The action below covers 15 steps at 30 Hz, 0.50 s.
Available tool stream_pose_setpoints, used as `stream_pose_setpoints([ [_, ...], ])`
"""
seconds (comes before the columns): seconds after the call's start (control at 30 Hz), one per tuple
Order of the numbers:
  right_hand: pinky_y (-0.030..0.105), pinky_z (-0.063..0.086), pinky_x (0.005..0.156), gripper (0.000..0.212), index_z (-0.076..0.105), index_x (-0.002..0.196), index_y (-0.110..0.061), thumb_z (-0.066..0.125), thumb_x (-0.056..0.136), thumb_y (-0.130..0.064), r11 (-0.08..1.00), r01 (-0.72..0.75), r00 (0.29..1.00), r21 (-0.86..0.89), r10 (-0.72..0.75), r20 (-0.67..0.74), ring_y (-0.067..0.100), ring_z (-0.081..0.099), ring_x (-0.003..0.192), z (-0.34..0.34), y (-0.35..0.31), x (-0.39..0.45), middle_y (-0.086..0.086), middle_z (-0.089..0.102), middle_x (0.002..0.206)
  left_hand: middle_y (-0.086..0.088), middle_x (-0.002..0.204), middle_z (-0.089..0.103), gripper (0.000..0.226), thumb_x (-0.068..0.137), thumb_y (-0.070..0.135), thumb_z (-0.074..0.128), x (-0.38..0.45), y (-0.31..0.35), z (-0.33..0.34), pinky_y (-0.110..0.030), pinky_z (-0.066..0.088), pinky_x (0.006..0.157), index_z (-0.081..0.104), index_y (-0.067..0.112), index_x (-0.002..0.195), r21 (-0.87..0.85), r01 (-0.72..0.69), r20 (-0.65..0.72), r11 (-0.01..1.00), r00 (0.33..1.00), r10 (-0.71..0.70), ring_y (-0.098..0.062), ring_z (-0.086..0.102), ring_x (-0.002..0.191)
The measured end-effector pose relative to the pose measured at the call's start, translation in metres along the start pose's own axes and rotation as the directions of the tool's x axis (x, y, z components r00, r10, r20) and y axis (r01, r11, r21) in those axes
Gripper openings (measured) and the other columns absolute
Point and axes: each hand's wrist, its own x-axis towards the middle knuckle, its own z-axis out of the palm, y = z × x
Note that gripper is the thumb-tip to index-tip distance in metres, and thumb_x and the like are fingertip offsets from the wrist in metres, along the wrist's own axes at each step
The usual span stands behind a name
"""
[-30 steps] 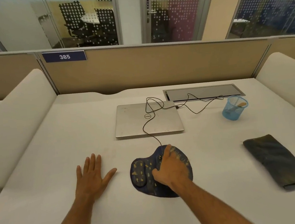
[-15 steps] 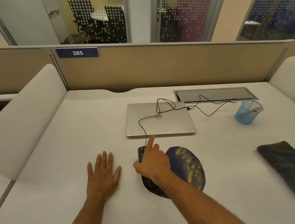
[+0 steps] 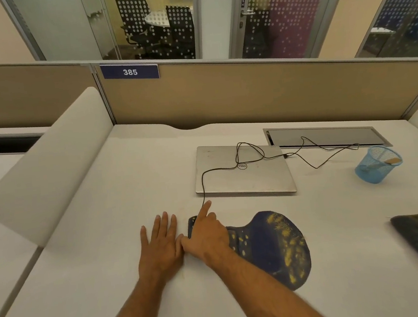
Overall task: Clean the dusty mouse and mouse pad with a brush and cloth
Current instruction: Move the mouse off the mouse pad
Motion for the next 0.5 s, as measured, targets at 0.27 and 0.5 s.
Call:
stream_pose_setpoints([
  [0.27,0.037,0.051,0.082,0.119,-0.018,0.149,-0.007,0.052,0.075,-0.07,0.999,0.04,0.999,-0.02,-0.04,-0.023,0.028,0.055,0.11,-0.001,0.002,-0.002,0.015,0.047,0.13,0.004,0.164,-0.015,0.059,0.102,0.044,0.002,0.0,-0.002,0.003,-0.049,-0.013,0.121,-0.009,0.023,0.157,-0.06,-0.003,-0.033,0.998,0.999,0.002,-0.015,-0.018,0.151],
  [0.5,0.045,0.045,0.094,0.095,0.006,0.152,-0.014,0.036,0.083,-0.073,0.966,0.249,0.954,-0.071,-0.258,-0.154,0.034,0.046,0.125,-0.034,0.026,0.006,0.014,0.031,0.151,0.003,0.165,0.015,0.071,0.096,0.054,0.011,0.0,-0.004,-0.003,-0.04,-0.004,0.124,0.017,0.02,0.158,-0.272,0.02,-0.128,0.962,0.99,-0.057,-0.013,0.003,0.153],
])
